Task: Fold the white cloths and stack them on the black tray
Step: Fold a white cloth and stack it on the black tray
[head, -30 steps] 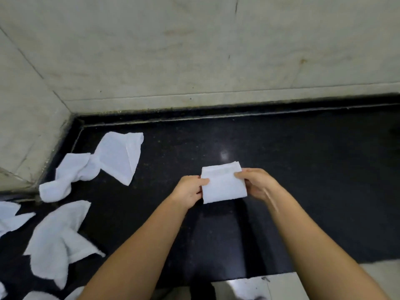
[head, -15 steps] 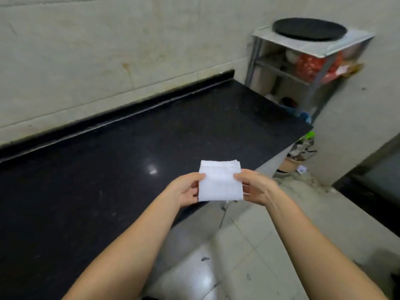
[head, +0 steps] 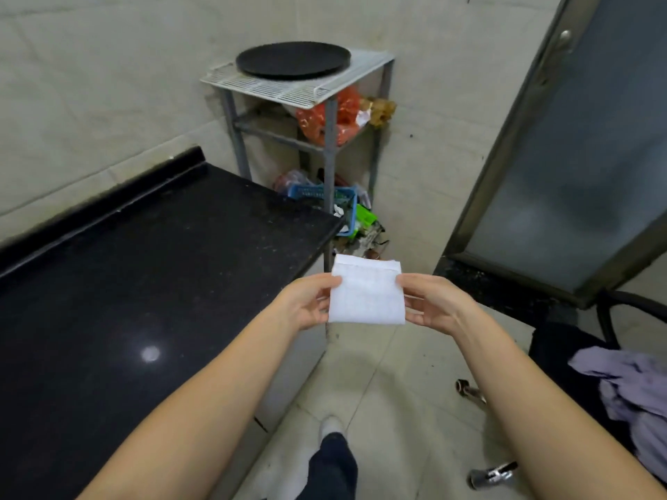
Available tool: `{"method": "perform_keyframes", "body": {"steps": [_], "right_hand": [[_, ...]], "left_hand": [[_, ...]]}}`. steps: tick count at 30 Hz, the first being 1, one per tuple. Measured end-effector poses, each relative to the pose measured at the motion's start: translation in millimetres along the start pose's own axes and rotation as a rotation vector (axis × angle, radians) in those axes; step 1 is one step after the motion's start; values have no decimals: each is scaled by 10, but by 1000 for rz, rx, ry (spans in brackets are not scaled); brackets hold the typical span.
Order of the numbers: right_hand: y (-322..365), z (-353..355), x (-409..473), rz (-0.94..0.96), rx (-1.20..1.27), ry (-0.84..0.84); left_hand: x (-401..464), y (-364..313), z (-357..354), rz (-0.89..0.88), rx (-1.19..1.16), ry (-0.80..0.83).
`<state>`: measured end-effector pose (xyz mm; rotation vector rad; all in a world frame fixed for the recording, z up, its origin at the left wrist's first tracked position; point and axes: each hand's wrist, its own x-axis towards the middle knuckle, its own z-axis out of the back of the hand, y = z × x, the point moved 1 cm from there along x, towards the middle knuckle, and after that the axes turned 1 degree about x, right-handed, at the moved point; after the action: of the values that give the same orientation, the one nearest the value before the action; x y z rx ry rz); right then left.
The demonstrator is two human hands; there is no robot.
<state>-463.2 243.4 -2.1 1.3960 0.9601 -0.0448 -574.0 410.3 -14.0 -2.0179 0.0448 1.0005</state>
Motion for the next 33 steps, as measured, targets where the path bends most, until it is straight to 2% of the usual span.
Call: {"method": "perform_keyframes", "body": {"steps": [4, 8, 15, 21, 25, 29, 33], "right_hand": [[552, 222, 685, 94, -48, -1], [1433, 376, 1397, 162, -70, 38], [2860, 394, 2308, 250, -115, 143], [4061, 61, 3278, 402, -174, 313], [4856, -333, 4068, 508, -327, 421], [5486, -912, 4812, 535, -493, 572], [5815, -1559, 5395, 526, -646, 640]], "left_hand": [[676, -506, -379, -28, 33, 32], [1315, -1302, -725, -59, 19, 75], [1888, -2611, -1209, -204, 33, 10], [2340, -3716, -1339, -567, 121, -201], [2742, -4444, -1305, -736, 157, -389], [3131, -5087, -1150, -744, 85, -587], [3438, -5543, -860, -711, 35, -777]]}}
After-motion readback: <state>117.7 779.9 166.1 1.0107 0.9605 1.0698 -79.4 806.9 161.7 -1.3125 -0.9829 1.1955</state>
